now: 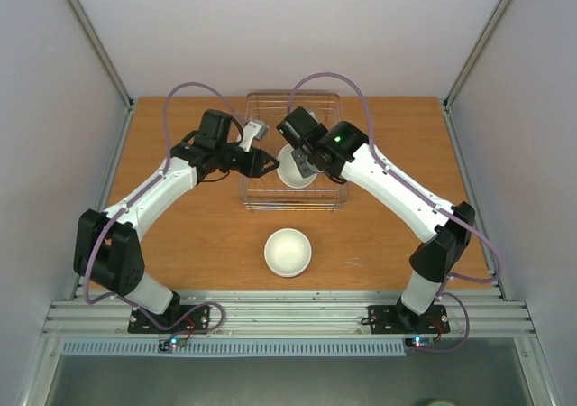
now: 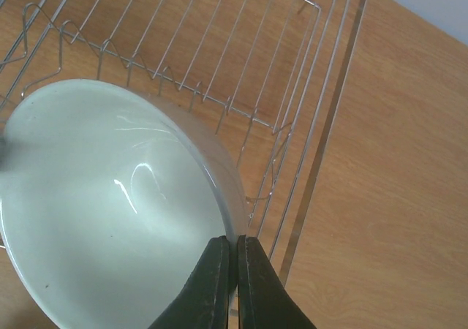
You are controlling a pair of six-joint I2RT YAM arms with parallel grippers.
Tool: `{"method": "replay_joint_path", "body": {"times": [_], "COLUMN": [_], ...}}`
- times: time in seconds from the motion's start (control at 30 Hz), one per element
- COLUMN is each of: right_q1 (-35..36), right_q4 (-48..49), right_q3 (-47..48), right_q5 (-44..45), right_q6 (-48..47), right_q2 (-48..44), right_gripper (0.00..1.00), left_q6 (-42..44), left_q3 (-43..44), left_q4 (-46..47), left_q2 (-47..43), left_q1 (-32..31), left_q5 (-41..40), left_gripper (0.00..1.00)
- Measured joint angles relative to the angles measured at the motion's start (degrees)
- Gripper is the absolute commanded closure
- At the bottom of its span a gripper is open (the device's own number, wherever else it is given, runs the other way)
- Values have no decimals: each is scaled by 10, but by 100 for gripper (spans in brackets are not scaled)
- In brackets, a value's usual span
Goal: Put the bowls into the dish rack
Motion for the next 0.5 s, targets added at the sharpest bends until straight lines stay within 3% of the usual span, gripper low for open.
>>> {"method": "replay_joint_path", "body": {"times": [0.37,0.5], "right_q1": [15,22], "right_q4": [10,11], "right_q3": [0,0], "right_q5": [-9,-10], "right_q6": [-5,-6], "right_q2": [4,4], "right_gripper": [99,99], "left_q6": [7,10], "left_q3": [-1,-1], "left_q4": [8,8], "left_q2": [20,29], "left_q1": [-17,-23], "left_q5": [-1,-3], "left_gripper": [59,71]}}
